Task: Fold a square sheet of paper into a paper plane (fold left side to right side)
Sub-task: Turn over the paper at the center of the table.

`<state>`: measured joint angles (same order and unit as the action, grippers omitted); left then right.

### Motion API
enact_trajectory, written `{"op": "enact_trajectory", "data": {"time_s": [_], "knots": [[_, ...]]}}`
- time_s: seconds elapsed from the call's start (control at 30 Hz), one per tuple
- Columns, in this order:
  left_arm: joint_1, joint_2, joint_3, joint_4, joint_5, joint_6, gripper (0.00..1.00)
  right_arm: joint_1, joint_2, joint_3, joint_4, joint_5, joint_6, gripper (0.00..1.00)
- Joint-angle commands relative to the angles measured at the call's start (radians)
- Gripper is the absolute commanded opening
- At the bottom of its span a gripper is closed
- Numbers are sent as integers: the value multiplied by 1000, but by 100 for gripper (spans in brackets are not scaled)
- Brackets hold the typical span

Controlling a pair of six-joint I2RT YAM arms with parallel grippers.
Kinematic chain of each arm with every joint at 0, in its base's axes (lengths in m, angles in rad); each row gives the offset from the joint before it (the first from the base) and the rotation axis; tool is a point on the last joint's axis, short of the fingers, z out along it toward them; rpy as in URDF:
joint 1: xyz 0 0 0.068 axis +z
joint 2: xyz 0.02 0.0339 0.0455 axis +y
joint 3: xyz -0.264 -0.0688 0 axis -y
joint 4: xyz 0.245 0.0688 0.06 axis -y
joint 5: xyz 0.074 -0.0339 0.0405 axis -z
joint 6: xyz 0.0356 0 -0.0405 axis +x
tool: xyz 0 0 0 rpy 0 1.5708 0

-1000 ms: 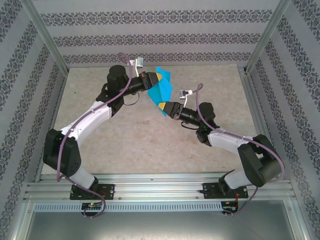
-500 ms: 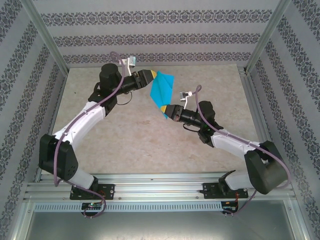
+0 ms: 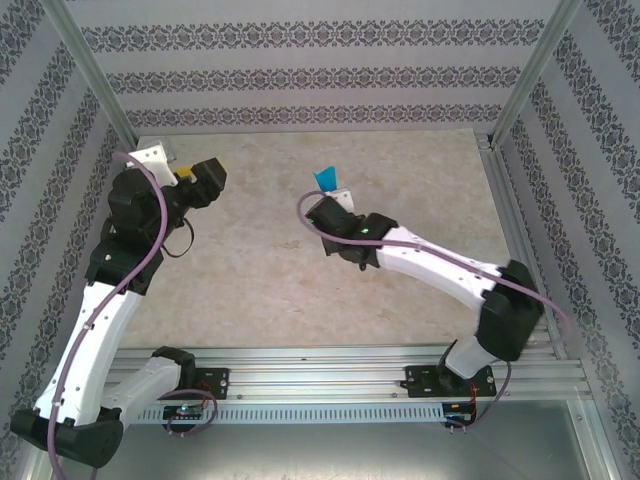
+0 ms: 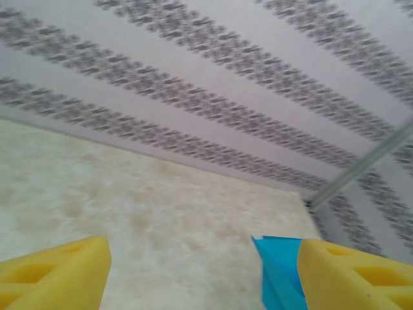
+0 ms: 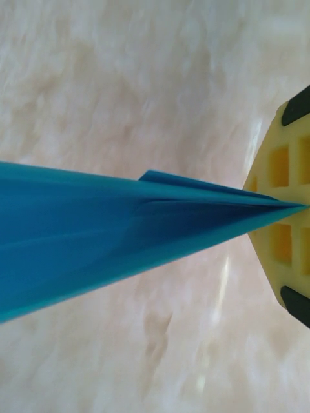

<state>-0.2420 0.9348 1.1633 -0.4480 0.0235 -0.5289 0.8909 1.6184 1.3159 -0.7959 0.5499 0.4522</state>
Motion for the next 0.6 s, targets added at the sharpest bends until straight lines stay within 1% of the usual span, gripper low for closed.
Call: {"op": "enact_trajectory", "data": {"time_s": [0.0, 0.07, 0.2, 0.37, 0.47, 0.5, 0.57], "knots": [[13, -29, -54, -148, -198, 42, 77, 47, 185, 114, -378, 361, -25, 0], [14, -45, -65, -159, -214, 46, 77, 64, 291, 178, -425, 390, -37, 0], [13, -48, -67, -173, -218, 55, 77, 85, 453, 251, -411, 386, -94, 0], [15, -37, -73, -166, -197, 55, 77, 96, 590, 318, -390, 347, -131, 0], [13, -27, -76, -161, -184, 55, 77, 107, 647, 349, -396, 310, -133, 1], [14, -22, -76, -162, -178, 56, 78, 113, 657, 356, -394, 284, -136, 5], [13, -12, -73, -163, -166, 58, 78, 121, 665, 365, -391, 232, -140, 19]]}}
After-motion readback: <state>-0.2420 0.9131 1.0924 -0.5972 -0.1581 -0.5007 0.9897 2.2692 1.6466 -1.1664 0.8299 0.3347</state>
